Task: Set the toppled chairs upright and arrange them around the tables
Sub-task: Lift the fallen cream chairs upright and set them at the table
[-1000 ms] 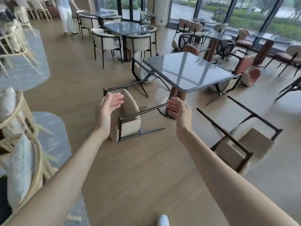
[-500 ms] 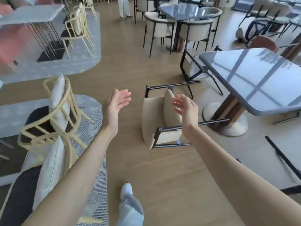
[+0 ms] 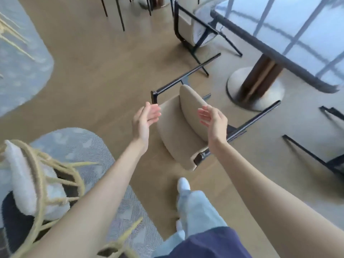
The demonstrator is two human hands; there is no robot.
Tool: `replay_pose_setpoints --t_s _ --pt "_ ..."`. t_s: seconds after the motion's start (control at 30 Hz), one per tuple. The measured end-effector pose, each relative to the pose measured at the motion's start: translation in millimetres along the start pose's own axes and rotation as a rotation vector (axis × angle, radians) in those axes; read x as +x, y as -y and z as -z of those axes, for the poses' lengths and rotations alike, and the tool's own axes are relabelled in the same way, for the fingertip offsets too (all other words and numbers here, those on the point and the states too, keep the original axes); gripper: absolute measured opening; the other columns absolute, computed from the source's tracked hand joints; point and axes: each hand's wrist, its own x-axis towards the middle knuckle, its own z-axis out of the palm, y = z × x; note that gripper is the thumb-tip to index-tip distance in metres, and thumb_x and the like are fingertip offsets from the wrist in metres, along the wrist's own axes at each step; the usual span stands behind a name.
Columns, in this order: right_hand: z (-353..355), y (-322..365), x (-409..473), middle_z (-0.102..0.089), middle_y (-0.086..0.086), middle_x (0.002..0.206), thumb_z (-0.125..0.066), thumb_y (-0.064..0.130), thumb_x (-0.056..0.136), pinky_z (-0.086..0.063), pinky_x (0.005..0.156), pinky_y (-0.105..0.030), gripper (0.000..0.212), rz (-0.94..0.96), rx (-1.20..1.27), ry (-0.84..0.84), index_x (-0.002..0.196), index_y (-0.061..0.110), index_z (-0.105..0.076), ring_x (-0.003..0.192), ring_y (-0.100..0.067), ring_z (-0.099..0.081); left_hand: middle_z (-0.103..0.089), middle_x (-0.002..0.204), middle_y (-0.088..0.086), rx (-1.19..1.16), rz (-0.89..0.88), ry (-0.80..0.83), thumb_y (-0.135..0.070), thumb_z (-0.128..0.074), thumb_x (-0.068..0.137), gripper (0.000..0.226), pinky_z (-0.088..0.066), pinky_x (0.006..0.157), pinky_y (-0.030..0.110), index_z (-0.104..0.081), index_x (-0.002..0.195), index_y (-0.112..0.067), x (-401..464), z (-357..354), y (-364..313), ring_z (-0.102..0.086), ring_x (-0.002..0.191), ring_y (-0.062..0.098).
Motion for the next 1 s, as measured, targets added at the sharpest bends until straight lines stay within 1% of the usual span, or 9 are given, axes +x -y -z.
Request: replay_pose_setpoints --t_s 0.13,0.2,0.27,0.37,0.47,0.6,0.73,0.83,1.0 --pt "-42.9 -20.7 79.1 -0.074 -0.012 0.104 -0.053 0.018 0.098 -0.055 0.083 -0.027 0.024 -0.023 0.072 -0.117 0.108 0.004 -0.07 0.093 -0.019 -0.067 -0.069 0.117 0.02 0.06 0.007 0.05 -0.026 -0.045 0.106 0.031 -0.053 0.095 0.037 -0.068 0.103 -0.006 103.1 -5.0 6.6 -0.066 0.098 0.026" --pt "-63.1 -24.4 116.4 -0.073 -0.015 0.109 -0.052 0.018 0.099 -0.053 0.087 -0.03 0.021 -0.034 0.064 -0.164 0.105 0.007 -0.069 0.094 -0.02 -0.066 -0.068 0.122 0.02 0.1 0.028 0.07 -0.025 -0.044 0.106 0.032 -0.053 0.095 0.036 -0.067 0.108 -0.003 157.0 -9.7 6.8 -0.066 0.099 0.026" --pt "-79.8 -22.4 145.8 -0.073 -0.012 0.104 -0.052 0.018 0.1 -0.052 0.086 -0.031 0.016 -0.02 0.061 -0.208 0.1 0.012 -0.067 0.091 -0.019 -0.065 -0.068 0.122 0.017 0.128 0.041 0.119 -0.026 -0.045 0.106 0.034 -0.054 0.095 0.036 -0.067 0.112 -0.001 202.9 -17.5 5.4 -0.066 0.101 0.025" --pt "-101.5 -15.2 176.1 -0.072 -0.006 0.098 -0.051 0.018 0.1 -0.052 0.088 -0.035 0.017 -0.003 0.062 -0.298 0.101 0.012 -0.066 0.092 -0.021 -0.066 -0.069 0.12 0.015 0.173 0.087 0.21 -0.027 -0.045 0.105 0.032 -0.053 0.095 0.036 -0.068 0.107 -0.004 255.3 -33.1 -2.5 -0.066 0.1 0.023" --pt "-117.9 -9.6 191.4 -0.072 -0.009 0.102 -0.05 0.018 0.1 -0.053 0.091 -0.038 0.019 -0.005 0.064 -0.401 0.106 0.009 -0.066 0.088 -0.019 -0.067 -0.07 0.114 0.01 0.197 0.145 0.314 -0.027 -0.046 0.105 0.029 -0.051 0.096 0.037 -0.069 0.102 -0.009 287.6 -46.6 -5.1 -0.066 0.097 0.023" --pt "-142.5 -22.5 202.2 -0.072 -0.006 0.101 -0.051 0.019 0.101 -0.052 0.092 -0.038 0.017 -0.008 0.114 -0.559 0.106 0.012 -0.066 0.091 -0.019 -0.068 -0.073 0.103 0.001 0.249 0.176 0.509 -0.02 -0.051 0.101 0.023 -0.05 0.085 0.029 -0.072 0.103 -0.01 328.4 -53.8 10.3 -0.069 0.088 0.012" --pt "-175.3 -58.9 204.9 -0.072 -0.006 0.103 -0.052 0.019 0.101 -0.053 0.089 -0.04 0.013 0.01 0.121 -0.765 0.104 0.016 -0.064 0.094 -0.019 -0.066 -0.074 0.104 0.003 0.282 0.271 0.744 -0.017 -0.052 0.1 0.021 -0.052 0.086 0.029 -0.073 0.099 -0.014 370.5 -53.2 41.6 -0.069 0.097 0.02" --pt "-195.1 -85.5 202.7 -0.072 -0.009 0.109 -0.052 0.021 0.101 -0.054 0.087 -0.04 0.014 0.012 0.132 -0.852 0.104 0.017 -0.065 0.094 -0.02 -0.068 -0.073 0.106 0.006 0.289 0.322 0.867 -0.018 -0.051 0.1 0.021 -0.053 0.09 0.032 -0.072 0.099 -0.015 388.0 -47.0 56.9 -0.068 0.102 0.024" --pt "-231.7 -142.4 197.2 -0.073 -0.01 0.111 -0.052 0.023 0.1 -0.054 0.087 -0.037 0.019 -0.081 0.235 -0.982 0.109 0.013 -0.066 0.094 -0.02 -0.068 -0.071 0.109 0.01 0.348 0.394 0.914 -0.016 -0.052 0.099 0.019 -0.052 0.095 0.036 -0.071 0.1 -0.013 414.9 -14.5 80.2 -0.067 0.103 0.027"
